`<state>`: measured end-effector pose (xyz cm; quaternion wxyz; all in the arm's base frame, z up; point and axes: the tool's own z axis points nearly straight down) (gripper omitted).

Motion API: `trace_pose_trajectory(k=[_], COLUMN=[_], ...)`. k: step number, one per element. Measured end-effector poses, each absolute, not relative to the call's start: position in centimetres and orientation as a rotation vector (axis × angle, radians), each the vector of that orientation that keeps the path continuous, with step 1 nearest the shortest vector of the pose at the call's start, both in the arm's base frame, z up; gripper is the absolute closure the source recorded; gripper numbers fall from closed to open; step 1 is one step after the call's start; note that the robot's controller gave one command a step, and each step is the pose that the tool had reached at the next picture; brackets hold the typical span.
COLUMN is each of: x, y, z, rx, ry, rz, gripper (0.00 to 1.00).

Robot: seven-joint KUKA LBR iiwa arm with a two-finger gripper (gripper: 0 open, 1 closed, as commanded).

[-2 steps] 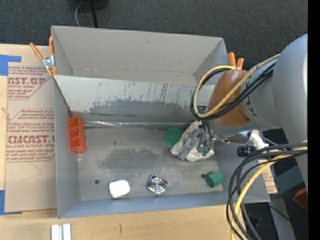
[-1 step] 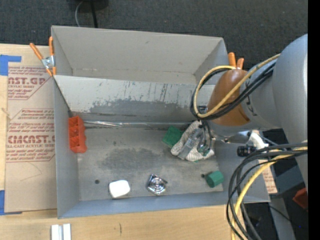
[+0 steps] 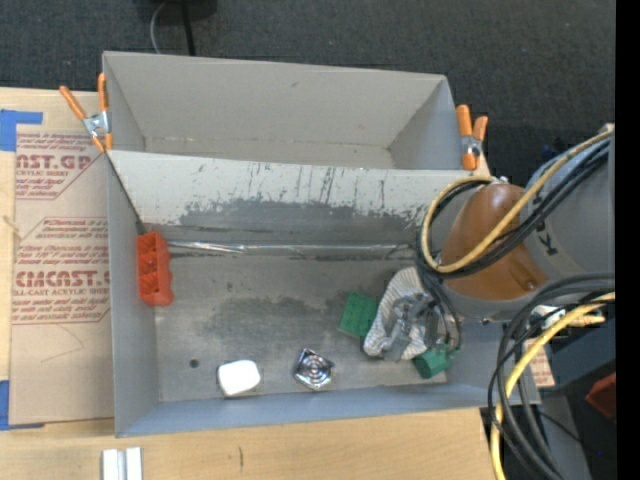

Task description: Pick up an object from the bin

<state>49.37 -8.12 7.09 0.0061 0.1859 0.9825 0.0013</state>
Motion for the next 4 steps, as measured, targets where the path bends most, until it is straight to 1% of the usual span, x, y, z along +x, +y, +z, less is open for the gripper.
trace_pose_trajectory(k=[1, 2, 3, 4], x=[49.4, 50.8, 53.6, 52.8], y=[-8.1, -9.0, -10.3, -10.4], z=[7.1, 8.0, 10.8, 11.9], rx=[0.582, 0.69, 1.07, 1.35], ry=[3.075, 3.066, 2.936, 2.829], rz=[0.004, 0.008, 0.008, 0.007], gripper=[1.0, 1.0, 1.0, 1.0])
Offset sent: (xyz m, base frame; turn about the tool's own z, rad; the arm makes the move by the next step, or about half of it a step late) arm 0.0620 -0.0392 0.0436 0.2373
